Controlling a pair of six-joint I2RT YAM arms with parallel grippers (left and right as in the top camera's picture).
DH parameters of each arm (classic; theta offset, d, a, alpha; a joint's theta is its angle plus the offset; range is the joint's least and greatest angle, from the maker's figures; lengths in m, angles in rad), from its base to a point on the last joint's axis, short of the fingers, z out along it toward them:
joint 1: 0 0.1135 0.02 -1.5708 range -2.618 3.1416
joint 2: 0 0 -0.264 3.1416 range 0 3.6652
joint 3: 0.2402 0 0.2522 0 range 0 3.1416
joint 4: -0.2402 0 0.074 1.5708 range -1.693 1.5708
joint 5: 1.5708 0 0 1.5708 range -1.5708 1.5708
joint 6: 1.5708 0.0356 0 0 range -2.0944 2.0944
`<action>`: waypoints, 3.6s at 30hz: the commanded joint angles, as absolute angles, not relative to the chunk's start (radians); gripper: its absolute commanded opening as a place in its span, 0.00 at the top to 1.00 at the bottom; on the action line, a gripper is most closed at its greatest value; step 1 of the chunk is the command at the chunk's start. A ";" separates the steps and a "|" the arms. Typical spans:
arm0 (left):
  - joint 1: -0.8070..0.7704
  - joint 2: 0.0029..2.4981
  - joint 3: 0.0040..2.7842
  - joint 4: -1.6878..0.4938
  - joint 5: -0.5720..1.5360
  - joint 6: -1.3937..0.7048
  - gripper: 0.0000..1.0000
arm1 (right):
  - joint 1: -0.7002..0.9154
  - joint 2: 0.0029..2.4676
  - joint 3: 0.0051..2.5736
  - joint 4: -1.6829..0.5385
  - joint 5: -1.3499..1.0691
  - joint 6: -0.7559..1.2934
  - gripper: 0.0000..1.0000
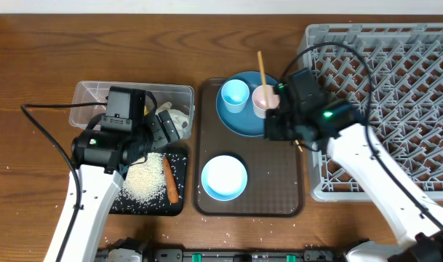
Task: Sort waste into correct bins and load items into the dishwasher rack
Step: 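Carry the chopstick right and insert it upright into the gray rack, then return the right gripper to the plate and grasp the second chopstick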
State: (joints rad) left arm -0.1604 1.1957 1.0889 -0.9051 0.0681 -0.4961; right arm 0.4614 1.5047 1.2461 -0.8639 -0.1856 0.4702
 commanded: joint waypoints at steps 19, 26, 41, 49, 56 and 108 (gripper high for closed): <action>-0.156 1.201 1.103 -0.904 0.052 -0.487 0.04 | 0.192 1.472 1.253 -1.038 0.133 0.102 0.99; -0.156 1.201 1.103 -0.904 0.052 -0.487 0.05 | 0.192 1.477 1.247 -1.034 0.135 0.095 0.99; -0.156 1.201 1.103 -0.904 0.052 -0.487 0.05 | 0.188 1.565 1.247 -1.028 0.158 0.088 0.99; -0.156 1.201 1.103 -0.904 0.052 -0.487 0.05 | 0.188 1.635 1.247 -1.025 0.162 0.088 0.98; -0.156 1.201 1.103 -0.904 0.052 -0.487 0.05 | 0.188 1.650 1.247 -1.025 0.162 0.089 0.83; -0.156 1.201 1.103 -0.904 0.052 -0.487 0.04 | 0.348 1.655 1.273 -1.013 -0.083 0.115 0.66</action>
